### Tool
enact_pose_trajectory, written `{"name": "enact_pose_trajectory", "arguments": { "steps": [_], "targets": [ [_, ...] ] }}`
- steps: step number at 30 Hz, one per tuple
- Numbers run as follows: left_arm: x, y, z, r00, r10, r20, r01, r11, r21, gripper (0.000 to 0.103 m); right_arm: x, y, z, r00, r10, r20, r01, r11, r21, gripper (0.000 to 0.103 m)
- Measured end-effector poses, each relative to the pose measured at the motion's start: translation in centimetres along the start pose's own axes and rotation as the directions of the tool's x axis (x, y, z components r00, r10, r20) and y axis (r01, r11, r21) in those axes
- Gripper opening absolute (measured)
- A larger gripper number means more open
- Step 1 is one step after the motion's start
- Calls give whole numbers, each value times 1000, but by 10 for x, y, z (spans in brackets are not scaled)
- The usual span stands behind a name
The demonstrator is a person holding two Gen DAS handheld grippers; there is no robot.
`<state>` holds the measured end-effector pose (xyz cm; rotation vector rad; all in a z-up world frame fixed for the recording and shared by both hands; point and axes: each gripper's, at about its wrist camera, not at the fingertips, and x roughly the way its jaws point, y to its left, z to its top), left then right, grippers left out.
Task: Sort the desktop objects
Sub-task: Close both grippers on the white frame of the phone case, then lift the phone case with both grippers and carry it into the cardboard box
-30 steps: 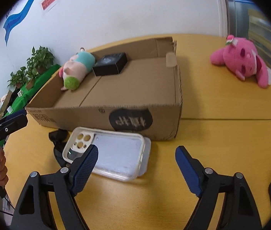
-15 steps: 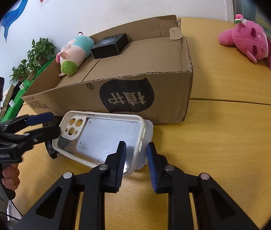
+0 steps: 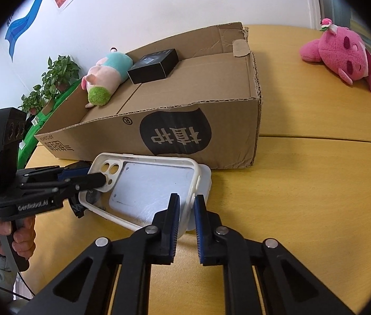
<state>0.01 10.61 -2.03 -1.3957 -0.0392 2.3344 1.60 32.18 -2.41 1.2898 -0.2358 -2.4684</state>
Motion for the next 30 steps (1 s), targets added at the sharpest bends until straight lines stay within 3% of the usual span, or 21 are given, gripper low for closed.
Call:
{"name": "enact_pose_trajectory", "arguments": {
  "steps": [8,10,15,30],
  "targets": [
    [-15,3,-1,999,-27,26,28,1000,-6,15,-11,5,0,1000,1,28,-1,1000,-5,10],
    [-22,3,0,999,-25,42,25,1000,2,6,-17,6,2,999,-10,47,11,1000,-8,10],
    [-46,3,4,995,-36,95,36,999,11,5,-37,16,8,995,-16,102,18,1000,-25,10],
    [-135,8,30,955,-46,293,34,998,45,5,-97,67,38,960,-12,280,45,993,-113,8]
  ]
}}
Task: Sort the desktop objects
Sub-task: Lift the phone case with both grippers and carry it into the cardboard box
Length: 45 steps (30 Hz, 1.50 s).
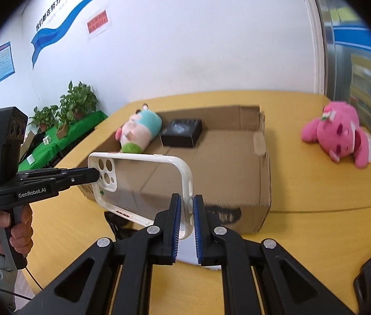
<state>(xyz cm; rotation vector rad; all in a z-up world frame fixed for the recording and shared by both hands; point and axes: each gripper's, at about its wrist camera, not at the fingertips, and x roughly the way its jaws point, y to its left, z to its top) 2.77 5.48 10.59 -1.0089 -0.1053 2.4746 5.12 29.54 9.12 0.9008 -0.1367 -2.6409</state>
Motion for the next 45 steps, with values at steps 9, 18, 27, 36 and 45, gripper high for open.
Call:
{"name": "enact_pose_trajectory", "arguments": {
  "steps": [9,18,27,36,45],
  "targets": [
    [-7,-6,33,998,-35,56,33,999,32,5,-13,-1,31,997,-51,51,52,998,-21,8],
    [-38,48,67,989,56,140,-55,998,-13,5,26,36,86,995,60,81,-53,995,-89,8],
    [-42,122,78,975,181,127,-170,981,-90,4,88,79,116,985,168,30,-162,978,-134,8],
    [8,183,63,962,269,-38,-272,953,-135,4,178,90,108,963,231,-141,-239,970,-40,8],
    [91,193,12,912,289,-289,-313,949,-37,3,243,68,52,881,284,-379,-244,958,151,12]
  ]
}}
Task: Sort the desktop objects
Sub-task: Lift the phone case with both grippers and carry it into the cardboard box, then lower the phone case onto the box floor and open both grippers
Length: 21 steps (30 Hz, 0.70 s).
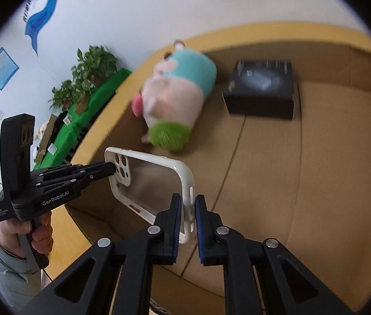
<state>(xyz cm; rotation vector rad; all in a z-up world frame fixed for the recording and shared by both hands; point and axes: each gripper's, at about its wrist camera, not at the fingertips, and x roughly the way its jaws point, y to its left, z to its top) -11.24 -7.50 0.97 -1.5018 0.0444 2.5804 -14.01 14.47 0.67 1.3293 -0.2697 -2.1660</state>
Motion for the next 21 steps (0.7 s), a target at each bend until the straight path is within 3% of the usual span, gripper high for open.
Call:
{"name": "enact_pose_trajectory", "arguments": {
  "steps": [4,8,18,21],
  "targets": [
    [5,-11,0,996,86,-23,-84,995,46,3,25,1,-7,994,-40,-103,39,999,-11,14],
    [9,-18,1,984,166,-58,-160,982,101,3,34,0,-7,991,-33,-133,35,999,14,17],
    [12,-22,2,972,209,-104,-198,974,109,4,45,4,-8,981,-30,-192,30,1000,-1,25],
    [6,-20,0,973,208,-104,-199,976,87,5,36,6,-9,987,-27,-157,26,1000,-12,39]
  ]
}}
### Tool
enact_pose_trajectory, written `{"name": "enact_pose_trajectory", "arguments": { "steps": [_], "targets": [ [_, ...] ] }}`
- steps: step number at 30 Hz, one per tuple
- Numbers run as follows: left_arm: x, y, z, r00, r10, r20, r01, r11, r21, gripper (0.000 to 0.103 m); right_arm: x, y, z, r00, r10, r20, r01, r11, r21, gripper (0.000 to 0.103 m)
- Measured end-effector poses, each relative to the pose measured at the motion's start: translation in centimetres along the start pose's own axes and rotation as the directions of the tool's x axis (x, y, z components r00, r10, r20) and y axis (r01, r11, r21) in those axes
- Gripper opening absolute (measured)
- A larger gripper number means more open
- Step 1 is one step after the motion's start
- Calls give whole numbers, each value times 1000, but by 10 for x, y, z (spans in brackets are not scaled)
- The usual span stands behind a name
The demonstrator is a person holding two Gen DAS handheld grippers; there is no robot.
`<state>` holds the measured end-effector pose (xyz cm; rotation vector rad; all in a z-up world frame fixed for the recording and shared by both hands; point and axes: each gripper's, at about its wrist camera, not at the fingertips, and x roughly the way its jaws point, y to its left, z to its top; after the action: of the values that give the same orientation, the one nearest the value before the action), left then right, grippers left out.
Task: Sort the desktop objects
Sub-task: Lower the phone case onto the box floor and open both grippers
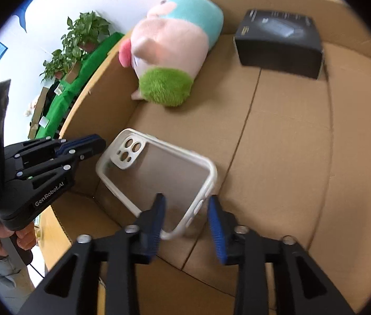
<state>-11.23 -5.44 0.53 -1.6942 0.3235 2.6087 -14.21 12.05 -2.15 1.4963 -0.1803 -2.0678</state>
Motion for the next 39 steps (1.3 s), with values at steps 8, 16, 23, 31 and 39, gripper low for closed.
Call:
{"name": "enact_pose_trajectory", "arguments": {
  "steps": [8,16,23,31,39],
  "targets": [
    [-65,5,-20,971,-29,237,45,997,-59,65,-59,9,-23,961,-177,215,190,981,-40,69],
    [-137,7,-45,845,-54,532,143,982,-127,86,-116,15,-48,863,-317,393,350,937,-14,77],
    [-164,-7,-60,804,-38,594,141,982,-127,87,-139,18,-67,846,-308,436,345,939,-5,77],
    [-174,-24,-71,803,-50,593,143,983,-112,87,-153,19,-83,832,-313,459,350,937,4,77],
    [-179,-38,-75,806,-58,589,144,984,-100,87,-165,20,-93,823,-304,480,344,939,5,77]
  ]
}}
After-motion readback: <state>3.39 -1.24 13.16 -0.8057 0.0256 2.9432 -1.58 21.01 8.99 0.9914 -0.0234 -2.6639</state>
